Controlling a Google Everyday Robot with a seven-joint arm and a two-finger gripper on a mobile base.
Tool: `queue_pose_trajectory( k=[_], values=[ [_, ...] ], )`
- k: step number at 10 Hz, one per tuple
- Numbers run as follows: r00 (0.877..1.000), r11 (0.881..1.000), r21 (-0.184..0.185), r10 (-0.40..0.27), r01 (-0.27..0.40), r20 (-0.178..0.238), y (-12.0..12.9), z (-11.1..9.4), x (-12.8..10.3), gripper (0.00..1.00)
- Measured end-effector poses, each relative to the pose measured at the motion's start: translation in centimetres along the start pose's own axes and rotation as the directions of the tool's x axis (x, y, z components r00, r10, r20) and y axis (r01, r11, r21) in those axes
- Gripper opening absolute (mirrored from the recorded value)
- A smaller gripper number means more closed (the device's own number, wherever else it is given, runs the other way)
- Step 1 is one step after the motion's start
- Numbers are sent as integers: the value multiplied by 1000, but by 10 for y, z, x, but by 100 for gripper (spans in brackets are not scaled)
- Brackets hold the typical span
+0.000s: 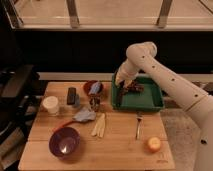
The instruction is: Place brush in metal cup
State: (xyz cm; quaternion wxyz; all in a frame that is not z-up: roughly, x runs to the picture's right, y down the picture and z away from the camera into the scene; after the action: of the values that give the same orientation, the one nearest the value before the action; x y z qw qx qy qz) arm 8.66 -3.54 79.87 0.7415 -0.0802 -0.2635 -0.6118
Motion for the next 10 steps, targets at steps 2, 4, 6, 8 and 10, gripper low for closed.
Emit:
queue_pose_trajectory(
  k=[2,4,6,8,10],
  values=[
    [1000,1000,6,-5,5,3,-1,-1,-1,0],
    [1000,1000,6,-8,8,4,-3,0,-1,0],
    [1000,1000,8,-19,19,1,-3,1,-2,0],
    [995,995,34,-94,95,-15,-16,4,-15,0],
    [981,977,83,-193,195,-26,-47,12,-39,0]
  ],
)
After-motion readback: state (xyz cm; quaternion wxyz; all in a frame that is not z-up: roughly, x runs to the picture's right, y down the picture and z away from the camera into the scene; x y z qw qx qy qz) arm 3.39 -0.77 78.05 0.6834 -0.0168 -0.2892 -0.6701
